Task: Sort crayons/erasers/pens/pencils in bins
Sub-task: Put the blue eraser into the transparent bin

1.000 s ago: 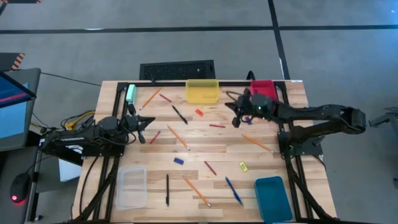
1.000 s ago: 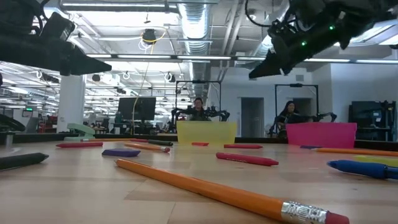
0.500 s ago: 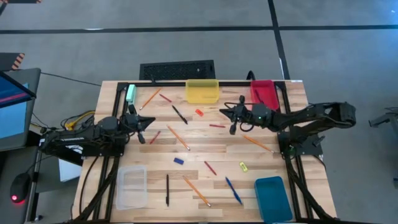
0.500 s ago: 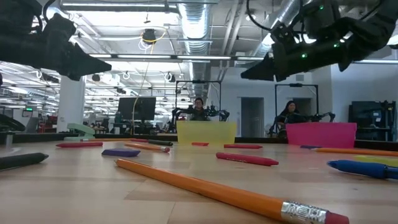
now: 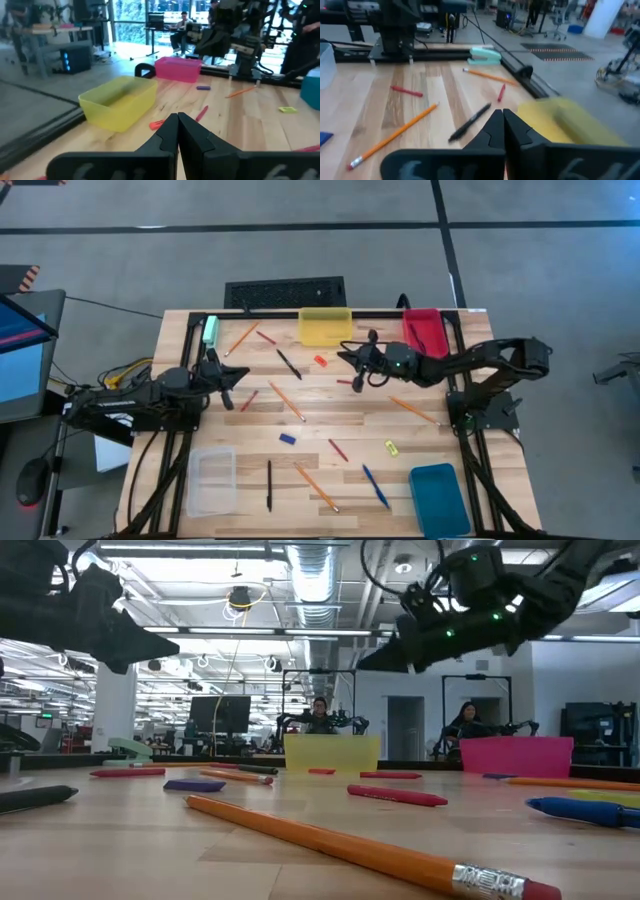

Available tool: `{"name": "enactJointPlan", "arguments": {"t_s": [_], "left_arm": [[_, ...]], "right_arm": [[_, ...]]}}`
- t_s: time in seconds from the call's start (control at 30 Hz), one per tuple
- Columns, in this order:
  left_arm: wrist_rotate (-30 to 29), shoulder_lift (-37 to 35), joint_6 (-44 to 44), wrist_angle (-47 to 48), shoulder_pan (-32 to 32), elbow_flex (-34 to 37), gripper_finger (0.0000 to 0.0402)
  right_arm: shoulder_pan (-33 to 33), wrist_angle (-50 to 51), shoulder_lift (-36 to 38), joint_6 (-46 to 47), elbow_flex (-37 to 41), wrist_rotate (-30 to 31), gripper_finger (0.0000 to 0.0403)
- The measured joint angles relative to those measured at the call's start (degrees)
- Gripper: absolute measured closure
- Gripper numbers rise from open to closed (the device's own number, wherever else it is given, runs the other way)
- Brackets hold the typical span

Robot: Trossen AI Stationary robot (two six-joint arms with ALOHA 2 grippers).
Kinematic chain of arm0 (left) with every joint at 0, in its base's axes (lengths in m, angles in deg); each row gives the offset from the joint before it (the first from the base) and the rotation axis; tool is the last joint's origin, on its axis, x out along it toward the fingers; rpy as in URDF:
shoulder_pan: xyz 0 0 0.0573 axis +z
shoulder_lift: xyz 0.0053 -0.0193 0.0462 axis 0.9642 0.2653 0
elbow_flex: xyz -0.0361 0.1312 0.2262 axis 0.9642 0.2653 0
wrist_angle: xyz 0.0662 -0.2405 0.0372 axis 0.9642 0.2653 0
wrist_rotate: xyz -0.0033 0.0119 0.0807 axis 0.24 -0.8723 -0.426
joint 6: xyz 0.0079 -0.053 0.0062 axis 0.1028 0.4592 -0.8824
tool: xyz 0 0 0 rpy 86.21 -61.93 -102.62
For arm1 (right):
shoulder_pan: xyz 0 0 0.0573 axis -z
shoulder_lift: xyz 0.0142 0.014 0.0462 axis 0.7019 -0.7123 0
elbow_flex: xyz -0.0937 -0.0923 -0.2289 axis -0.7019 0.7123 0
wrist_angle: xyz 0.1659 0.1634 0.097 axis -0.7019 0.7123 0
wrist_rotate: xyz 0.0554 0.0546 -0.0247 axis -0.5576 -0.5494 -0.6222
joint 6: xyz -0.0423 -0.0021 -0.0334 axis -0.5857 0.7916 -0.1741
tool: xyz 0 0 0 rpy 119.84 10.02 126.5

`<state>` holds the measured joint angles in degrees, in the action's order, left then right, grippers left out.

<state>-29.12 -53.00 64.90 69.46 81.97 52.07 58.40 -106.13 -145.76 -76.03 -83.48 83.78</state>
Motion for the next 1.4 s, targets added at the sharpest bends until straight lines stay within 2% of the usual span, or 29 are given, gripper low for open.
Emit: {"name": "enactJointPlan", "arguments": {"t_s": [0.1,0.23,0.4,0.53,0.63,0.77,0.93,1.1,1.27,1.4], "left_arm": [[-0.98,1.58,2.76,-0.14,0.00,-0.02,0.0401],[-3.83,5.98,1.73,-0.81,0.75,-0.94,0.0401],[-1.78,13.41,1.67,0.77,2.91,-5.88,0.0401],[3.90,19.21,1.97,9.57,2.29,-13.35,0.0402],[5.22,23.85,3.49,20.05,0.27,-19.49,0.0401],[5.68,29.92,7.37,28.55,-5.21,-25.48,0.0401],[5.17,39.67,14.20,34.71,-15.33,-31.96,0.0401],[1.59,50.36,21.32,40.88,-25.05,-39.37,0.0401],[2.49,60.23,30.60,50.26,-33.07,-47.59,0.0401],[5.97,66.93,38.87,58.59,-39.33,-53.66,0.0401]], "right_arm": [[0.74,-0.62,0.14,-0.79,-0.84,-1.35,0.0398],[2.14,-1.29,0.14,-0.97,-0.83,-7.38,0.0400],[1.35,-1.47,0.11,-3.38,0.11,-8.74,0.0399],[-0.74,-1.22,0.11,-3.42,0.71,-8.72,0.0400],[-2.96,-1.70,0.11,-3.94,0.71,-8.70,0.0399],[-5.30,-1.46,0.11,-5.54,0.71,-8.45,0.0400],[-6.42,-1.17,0.11,-5.51,0.71,-8.29,0.0399],[-6.78,-0.99,0.11,-5.34,0.71,-8.23,0.0400],[-7.02,-0.17,0.11,-5.08,0.71,-8.15,0.0400],[-7.57,0.03,0.11,-5.13,0.71,-8.15,0.0400]]}}
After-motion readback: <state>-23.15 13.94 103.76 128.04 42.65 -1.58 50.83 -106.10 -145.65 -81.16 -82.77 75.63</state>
